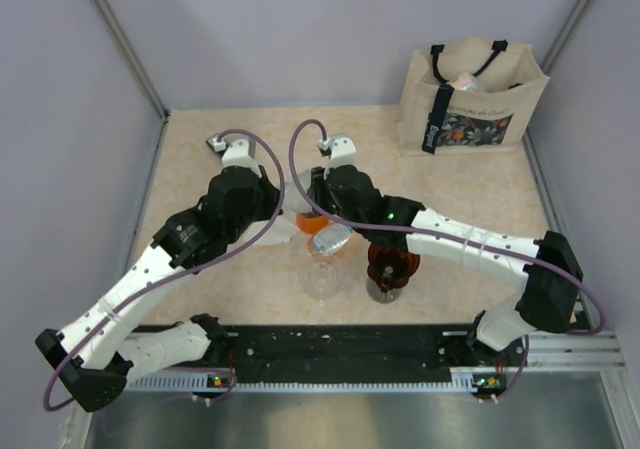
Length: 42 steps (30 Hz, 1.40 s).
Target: Place the coffee filter in the dripper
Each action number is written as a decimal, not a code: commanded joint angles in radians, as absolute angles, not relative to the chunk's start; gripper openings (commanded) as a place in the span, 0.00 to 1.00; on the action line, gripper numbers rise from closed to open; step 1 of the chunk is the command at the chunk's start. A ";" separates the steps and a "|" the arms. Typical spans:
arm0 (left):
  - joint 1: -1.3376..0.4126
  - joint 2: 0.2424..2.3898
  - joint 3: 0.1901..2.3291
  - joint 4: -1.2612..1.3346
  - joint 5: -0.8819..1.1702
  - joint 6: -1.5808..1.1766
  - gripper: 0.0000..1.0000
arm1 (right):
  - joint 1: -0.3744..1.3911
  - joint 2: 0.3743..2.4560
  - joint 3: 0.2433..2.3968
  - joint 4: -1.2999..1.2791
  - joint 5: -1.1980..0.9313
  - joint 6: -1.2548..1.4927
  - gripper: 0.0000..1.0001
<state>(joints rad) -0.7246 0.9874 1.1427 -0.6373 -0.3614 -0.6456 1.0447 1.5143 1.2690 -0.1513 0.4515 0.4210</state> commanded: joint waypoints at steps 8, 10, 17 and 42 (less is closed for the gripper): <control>-0.730 0.979 1.169 -0.626 -0.386 -0.614 0.00 | 1.023 1.465 1.238 -0.117 0.347 0.413 0.26; -0.729 0.966 1.169 -0.630 -0.399 -0.612 0.00 | 1.025 1.451 1.227 -0.127 0.353 0.396 0.26; -0.730 0.956 1.164 -0.643 -0.410 -0.614 0.00 | 1.023 1.414 1.200 -0.123 0.324 0.374 0.25; -0.730 0.939 1.129 -0.632 -0.431 -0.615 0.00 | 1.006 1.324 1.129 -0.067 0.307 0.377 0.00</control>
